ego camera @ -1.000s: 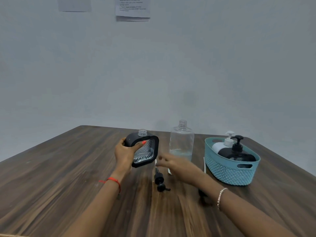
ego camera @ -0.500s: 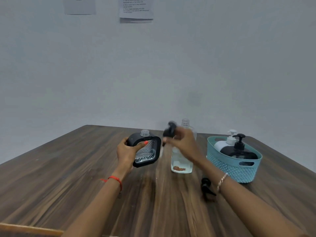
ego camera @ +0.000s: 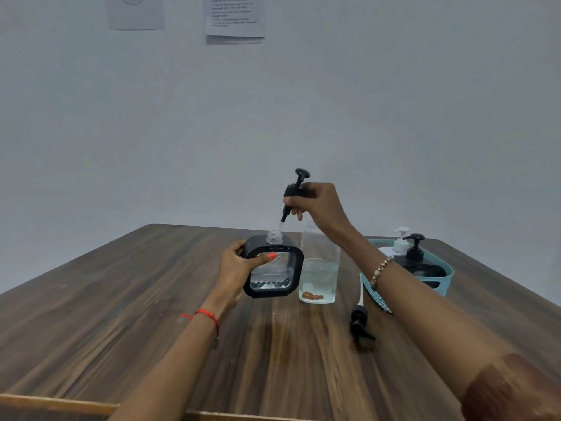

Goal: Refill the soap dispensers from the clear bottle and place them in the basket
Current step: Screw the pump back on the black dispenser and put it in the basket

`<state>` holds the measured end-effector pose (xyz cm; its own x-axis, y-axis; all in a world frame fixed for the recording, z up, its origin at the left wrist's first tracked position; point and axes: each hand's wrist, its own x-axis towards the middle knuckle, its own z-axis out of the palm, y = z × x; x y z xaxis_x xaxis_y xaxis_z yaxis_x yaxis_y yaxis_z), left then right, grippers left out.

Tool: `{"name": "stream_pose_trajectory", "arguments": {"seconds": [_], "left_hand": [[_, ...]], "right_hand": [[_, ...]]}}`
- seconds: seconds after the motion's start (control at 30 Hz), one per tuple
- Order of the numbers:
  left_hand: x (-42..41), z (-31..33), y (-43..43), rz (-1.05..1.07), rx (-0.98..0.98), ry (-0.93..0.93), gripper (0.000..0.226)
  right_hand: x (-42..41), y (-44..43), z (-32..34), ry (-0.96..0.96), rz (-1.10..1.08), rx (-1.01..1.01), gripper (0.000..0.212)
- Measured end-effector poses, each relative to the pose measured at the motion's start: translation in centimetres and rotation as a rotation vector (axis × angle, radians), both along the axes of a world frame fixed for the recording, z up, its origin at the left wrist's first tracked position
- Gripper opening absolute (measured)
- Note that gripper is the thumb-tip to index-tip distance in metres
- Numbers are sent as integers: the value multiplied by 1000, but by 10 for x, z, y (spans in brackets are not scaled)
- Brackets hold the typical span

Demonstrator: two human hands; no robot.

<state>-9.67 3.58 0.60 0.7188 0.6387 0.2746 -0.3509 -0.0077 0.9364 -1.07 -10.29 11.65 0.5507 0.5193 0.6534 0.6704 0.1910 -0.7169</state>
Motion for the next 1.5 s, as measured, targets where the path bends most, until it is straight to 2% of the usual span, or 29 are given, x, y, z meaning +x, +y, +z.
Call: {"name": "stream_pose_trajectory", "arguments": {"seconds": [0.1,0.27,0.5,0.57,0.67,0.73,0.83,0.93,1.03,1.17,1.33,1.37,1.4,1.5], "left_hand": [[-1,1,-1,-31,-10,-15,50],[-2,8,-7,-86,-15,-68,34],[-1,10,-9,-118,-18,-72,39],[-1,10,-11,-131,-27,-77,34],[-1,13,-16,-131,-34,-86,29],[0,13,-18,-144,-33,-90,29],[2,12,-21,-160,-25,-86,30],[4,12,-25,-173,-33,-90,30],[5,15,-27,-169,-48,-78,28],[5,15,-31,-178,-57,-86,27],[7,15,-35,-185,-35,-85,29],[8,15,-36,-190,-36,-84,29],[8,15,-36,-196,-42,-84,29],[9,14,-35,-200,-53,-90,31]], "right_hand": [[-4,1,-11,-33,-31,-122,12],[-12,3,-32,-158,-158,-298,23],[-6,2,-39,-109,-243,-252,37],[-3,-2,-37,-30,-190,-209,31],[-4,-10,-33,141,31,-144,43],[-6,-13,-33,155,69,-127,40],[-7,-14,-34,114,-20,-126,38],[-3,-17,-35,194,-32,-67,28],[0,-22,-39,241,44,-29,29],[1,-27,-39,215,98,-118,26],[1,-25,-43,173,-30,-170,19],[2,-25,-44,180,-36,-191,26],[2,-25,-44,200,-13,-211,32],[2,-29,-39,264,123,-192,26]]}}
